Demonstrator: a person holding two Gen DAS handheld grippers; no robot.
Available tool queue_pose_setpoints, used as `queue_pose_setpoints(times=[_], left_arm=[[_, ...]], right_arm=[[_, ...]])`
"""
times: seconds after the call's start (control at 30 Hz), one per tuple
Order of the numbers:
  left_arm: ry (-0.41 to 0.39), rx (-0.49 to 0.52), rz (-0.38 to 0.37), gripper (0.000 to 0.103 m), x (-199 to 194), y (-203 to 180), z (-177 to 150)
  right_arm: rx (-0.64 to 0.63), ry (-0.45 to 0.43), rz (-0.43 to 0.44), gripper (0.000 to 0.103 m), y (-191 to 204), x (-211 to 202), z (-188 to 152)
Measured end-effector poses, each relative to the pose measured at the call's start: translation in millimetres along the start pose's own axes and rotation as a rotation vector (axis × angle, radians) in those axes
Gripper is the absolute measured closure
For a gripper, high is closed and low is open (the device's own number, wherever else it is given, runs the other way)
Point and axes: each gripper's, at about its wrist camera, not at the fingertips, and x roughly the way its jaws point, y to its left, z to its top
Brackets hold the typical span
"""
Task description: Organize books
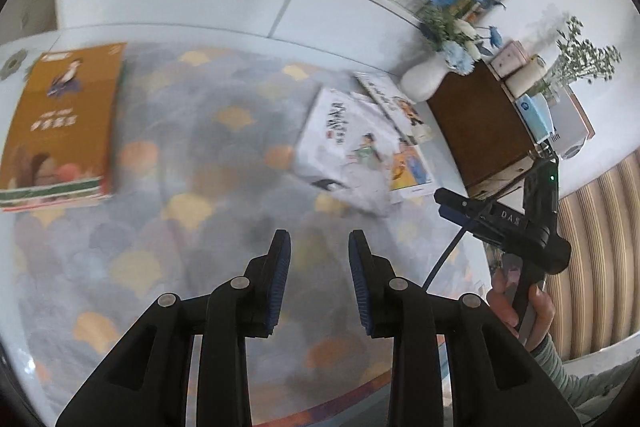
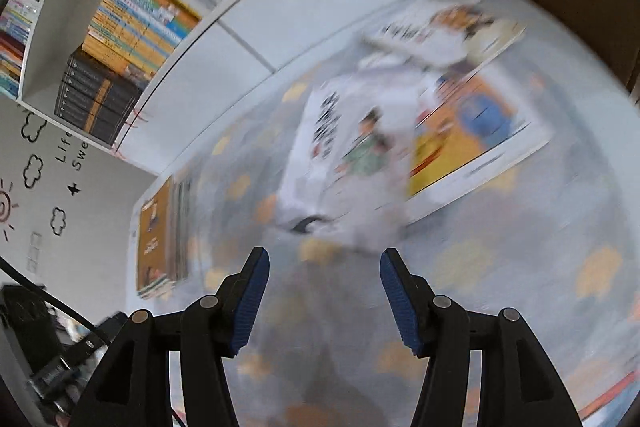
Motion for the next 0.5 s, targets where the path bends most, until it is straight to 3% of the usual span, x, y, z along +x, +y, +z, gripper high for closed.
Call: queue_pose_setpoints(times=[0.23, 0.37, 0.5], left_arm=[[-0.067, 0.049, 0.032, 0.076, 32, -72, 7], [-0.100, 0.132, 0.124, 0.076, 44, -116, 7], [-0.143, 0.187, 0.194, 0.075, 48, -143, 9]], right_arm=[[-0.187, -0.101, -0.160, 0.047, -30, -50, 16], [-0.284, -0.142, -0.227, 0.047, -34, -73, 20], [-0.330, -0.154, -0.236, 0.047, -36, -80, 21]])
